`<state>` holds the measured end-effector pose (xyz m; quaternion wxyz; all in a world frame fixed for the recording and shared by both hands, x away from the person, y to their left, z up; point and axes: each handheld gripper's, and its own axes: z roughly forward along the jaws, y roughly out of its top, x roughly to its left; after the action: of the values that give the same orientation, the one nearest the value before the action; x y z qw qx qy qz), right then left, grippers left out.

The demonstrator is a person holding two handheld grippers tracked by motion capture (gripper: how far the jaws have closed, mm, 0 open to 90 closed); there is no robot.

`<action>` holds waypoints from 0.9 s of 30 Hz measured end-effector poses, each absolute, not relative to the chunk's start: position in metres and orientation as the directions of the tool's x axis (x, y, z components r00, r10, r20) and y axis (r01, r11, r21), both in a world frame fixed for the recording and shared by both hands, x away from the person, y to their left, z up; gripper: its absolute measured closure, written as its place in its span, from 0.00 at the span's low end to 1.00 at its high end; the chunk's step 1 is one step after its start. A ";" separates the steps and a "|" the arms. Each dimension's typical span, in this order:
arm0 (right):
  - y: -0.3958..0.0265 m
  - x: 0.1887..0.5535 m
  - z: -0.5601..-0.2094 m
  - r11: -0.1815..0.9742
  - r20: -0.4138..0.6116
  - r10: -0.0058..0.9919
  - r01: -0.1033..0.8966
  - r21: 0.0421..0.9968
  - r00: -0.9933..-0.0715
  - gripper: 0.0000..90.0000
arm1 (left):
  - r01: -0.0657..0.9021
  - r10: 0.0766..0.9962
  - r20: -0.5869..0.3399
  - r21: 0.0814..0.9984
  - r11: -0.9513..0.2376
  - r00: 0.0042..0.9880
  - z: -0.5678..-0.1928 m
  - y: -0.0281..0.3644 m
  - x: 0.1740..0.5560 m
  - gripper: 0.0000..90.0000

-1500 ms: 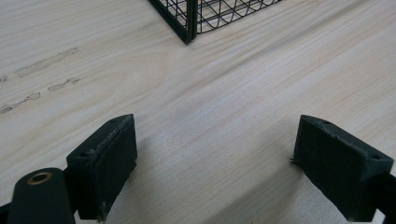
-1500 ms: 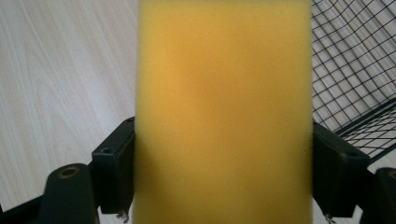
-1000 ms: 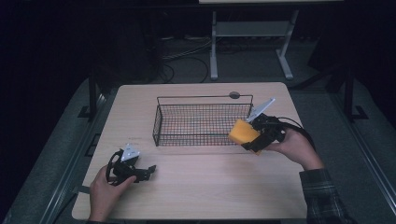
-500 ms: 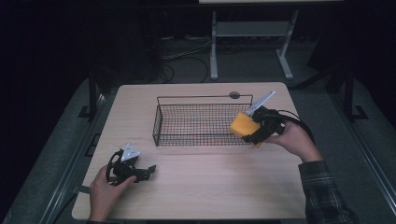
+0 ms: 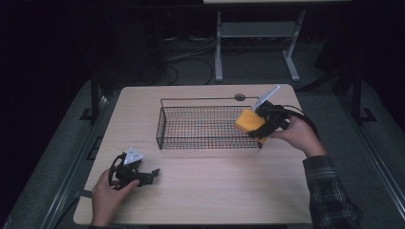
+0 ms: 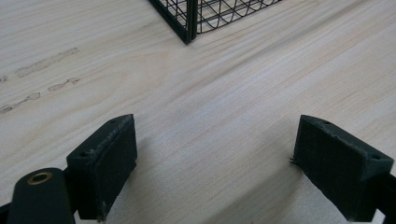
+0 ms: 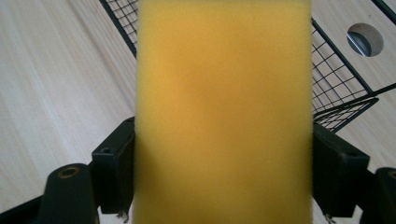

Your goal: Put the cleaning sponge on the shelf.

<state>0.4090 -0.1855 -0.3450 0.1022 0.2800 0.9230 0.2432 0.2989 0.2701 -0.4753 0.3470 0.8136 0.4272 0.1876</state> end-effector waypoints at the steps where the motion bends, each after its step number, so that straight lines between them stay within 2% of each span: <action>1: -0.185 0.411 -0.345 0.727 -0.054 0.564 0.464 0.506 -0.824 0.25 | 0.565 0.825 0.009 0.725 -0.394 0.565 -0.475 0.270 0.299 0.14; 27: -0.166 0.443 -0.357 0.724 -0.052 0.569 0.470 0.505 -0.820 0.25 | 0.565 0.825 0.009 0.725 -0.395 0.565 -0.475 0.270 0.299 0.14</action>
<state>0.4433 -0.1660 -0.3569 0.1021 0.2817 0.9228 0.2422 0.2989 0.2702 -0.4753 0.3469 0.8137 0.4271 0.1876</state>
